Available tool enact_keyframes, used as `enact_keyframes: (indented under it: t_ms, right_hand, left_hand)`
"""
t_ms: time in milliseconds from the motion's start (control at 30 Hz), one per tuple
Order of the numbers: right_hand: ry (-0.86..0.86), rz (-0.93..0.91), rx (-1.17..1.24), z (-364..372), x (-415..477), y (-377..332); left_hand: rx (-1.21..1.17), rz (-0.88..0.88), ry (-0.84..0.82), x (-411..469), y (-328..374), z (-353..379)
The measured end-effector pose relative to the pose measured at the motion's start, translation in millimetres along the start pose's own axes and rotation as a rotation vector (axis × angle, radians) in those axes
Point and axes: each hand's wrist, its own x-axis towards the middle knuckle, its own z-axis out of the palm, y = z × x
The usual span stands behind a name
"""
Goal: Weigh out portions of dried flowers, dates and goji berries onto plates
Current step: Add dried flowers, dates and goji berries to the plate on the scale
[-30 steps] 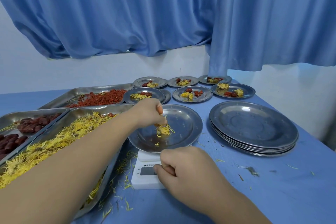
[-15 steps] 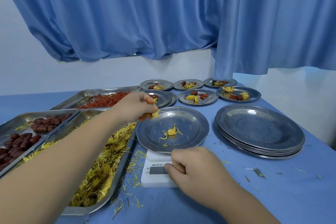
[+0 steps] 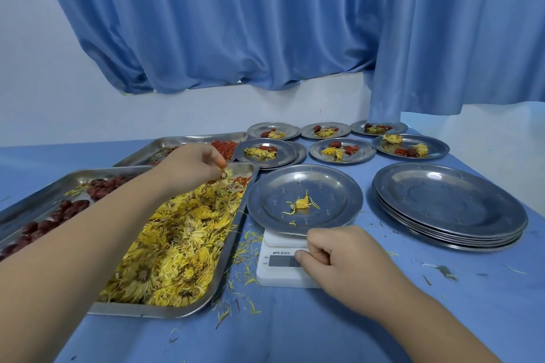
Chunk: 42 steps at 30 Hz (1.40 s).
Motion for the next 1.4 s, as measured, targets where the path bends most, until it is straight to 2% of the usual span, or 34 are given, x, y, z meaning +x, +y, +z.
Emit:
enact_keyframes:
  t_ms: [100,533,700,900,1133,1400]
  right_hand:
    - [-0.006,-0.002,-0.005,0.6,-0.6,-0.7]
    - [-0.016,0.011,0.002,0.7,-0.3,-2.3]
    - [-0.025,0.02,0.001,0.2,-0.6,-1.8]
    - [-0.029,0.021,0.009,-0.6,-0.6,-2.1]
    - [-0.024,0.01,0.004,-0.2,-1.4,-3.3]
    - [-0.006,-0.028,-0.029,0.4,-1.7,-3.7]
  left_hand:
    - [0.14,-0.014,-0.009,-4.0,-10.5,-0.6]
    - [0.458,0.091,0.036,-2.8,-33.9,1.0]
    - [0.452,0.085,0.118,-3.1,-39.9,2.4]
    - [0.3,0.067,0.099,-3.3,-35.3,-2.1]
    - [-0.084,0.071,0.067,-14.0,-11.5,-6.9]
    - [-0.59,0.052,-0.081,-8.0,21.5,6.2]
